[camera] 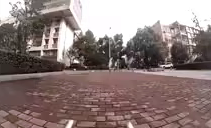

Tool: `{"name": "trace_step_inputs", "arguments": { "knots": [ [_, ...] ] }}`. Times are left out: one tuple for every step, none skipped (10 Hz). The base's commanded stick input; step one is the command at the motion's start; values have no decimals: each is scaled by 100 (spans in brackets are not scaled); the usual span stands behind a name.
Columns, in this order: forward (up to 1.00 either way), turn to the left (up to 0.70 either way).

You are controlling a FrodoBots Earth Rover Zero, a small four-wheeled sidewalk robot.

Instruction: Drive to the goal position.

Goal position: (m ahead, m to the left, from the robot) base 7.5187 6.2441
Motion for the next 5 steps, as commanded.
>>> {"name": "trace_step_inputs", "arguments": {
  "knots": [
    [70, 0],
    [70, 0],
    [70, 0],
    [70, 0],
    [70, 0]
  ]
}}
